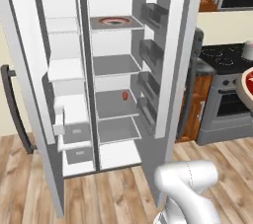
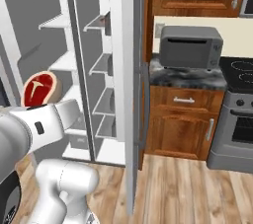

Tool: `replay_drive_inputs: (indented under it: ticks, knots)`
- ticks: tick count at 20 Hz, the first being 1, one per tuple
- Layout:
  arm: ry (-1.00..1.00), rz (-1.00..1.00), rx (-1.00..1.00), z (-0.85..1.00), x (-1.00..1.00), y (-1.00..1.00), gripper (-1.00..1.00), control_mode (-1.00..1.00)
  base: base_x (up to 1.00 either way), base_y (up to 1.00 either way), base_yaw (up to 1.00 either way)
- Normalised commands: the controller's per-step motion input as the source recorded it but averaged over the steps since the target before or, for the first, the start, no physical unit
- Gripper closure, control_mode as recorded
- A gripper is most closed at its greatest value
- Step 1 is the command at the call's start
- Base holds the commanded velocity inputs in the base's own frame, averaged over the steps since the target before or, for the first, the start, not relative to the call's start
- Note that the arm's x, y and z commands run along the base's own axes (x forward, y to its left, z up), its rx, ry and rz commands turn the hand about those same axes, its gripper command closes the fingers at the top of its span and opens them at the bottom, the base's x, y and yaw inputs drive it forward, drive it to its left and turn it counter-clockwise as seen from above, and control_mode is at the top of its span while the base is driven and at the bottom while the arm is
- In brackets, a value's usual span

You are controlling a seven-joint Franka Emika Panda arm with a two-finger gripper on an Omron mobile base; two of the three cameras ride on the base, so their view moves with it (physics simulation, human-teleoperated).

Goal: Retrieve the steak from the fridge and place it on the saucepan with marinade on the stove.

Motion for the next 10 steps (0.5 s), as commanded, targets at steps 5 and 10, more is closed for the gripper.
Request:
replay_drive_inputs:
  ticks: [5,10]
  knots:
    - [0.0,0.0,0.0,0.0,0.0,0.0,1.0,1.0,-0.07,-0.72,0.0]
    - [0.0,0.0,0.0,0.0,0.0,0.0,1.0,1.0,-0.05,-0.73,0.0]
